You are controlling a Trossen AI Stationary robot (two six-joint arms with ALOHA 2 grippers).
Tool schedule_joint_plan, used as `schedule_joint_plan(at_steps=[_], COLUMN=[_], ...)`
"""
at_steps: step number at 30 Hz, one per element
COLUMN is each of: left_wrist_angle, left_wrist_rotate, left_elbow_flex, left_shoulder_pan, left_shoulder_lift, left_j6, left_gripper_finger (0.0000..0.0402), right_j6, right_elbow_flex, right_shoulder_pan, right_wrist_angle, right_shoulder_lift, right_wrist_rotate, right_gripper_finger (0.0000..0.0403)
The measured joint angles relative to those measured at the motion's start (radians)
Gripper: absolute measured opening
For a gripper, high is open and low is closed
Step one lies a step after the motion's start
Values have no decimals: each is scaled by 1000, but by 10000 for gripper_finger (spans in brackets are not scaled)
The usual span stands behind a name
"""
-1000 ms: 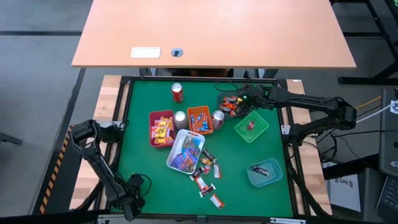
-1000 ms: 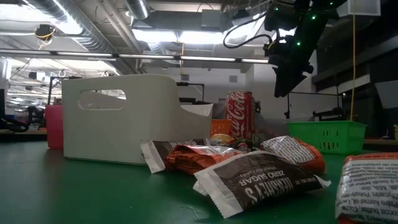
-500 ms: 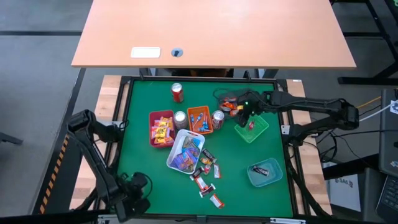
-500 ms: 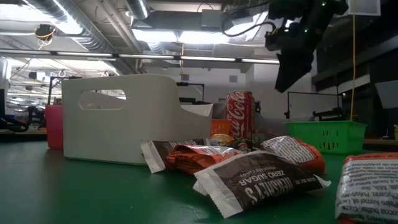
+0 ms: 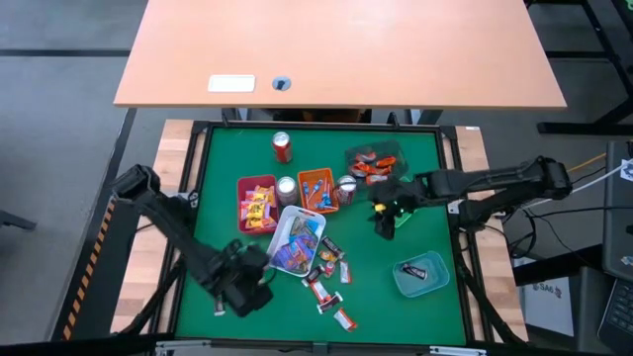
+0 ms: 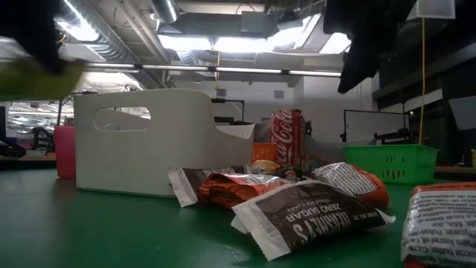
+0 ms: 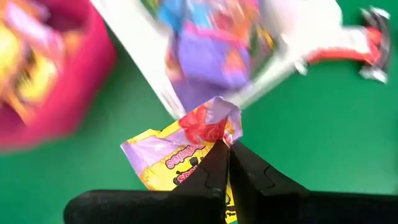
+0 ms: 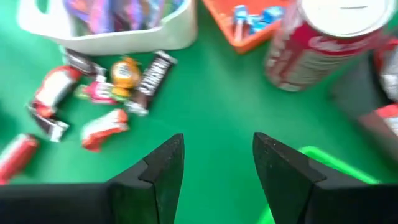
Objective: Sort candy
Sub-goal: Put the yellow candy into the red bin
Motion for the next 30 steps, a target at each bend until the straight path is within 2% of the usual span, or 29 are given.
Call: schedule_joint_plan(at_steps=[7, 13, 16, 23, 30], left_wrist_angle=[-2, -6, -28, -185, -224], left_wrist_rotate=[4, 9, -23, -40, -45], left_elbow_flex=[0, 0, 1, -5, -38], left_shoulder_pan=[188, 296, 335, 404, 450], left_shoulder_lift=[-2, -49, -78, -90, -90], left_j6=[235, 355, 425, 436, 436], left_gripper_finger=[0, 0, 0, 0, 0], right_j6=[156, 337, 414, 537, 550], right_elbow_flex=[0, 0, 0, 0, 0], right_shoulder_pan=[130, 244, 294, 387, 451], right_wrist_angle=[56, 92, 98, 137, 277], right_shoulder_lift=[0, 12, 34, 135, 255], right_wrist_rotate=[12, 158, 216, 235, 227], right_gripper_finger=[191, 191, 191, 191, 191])
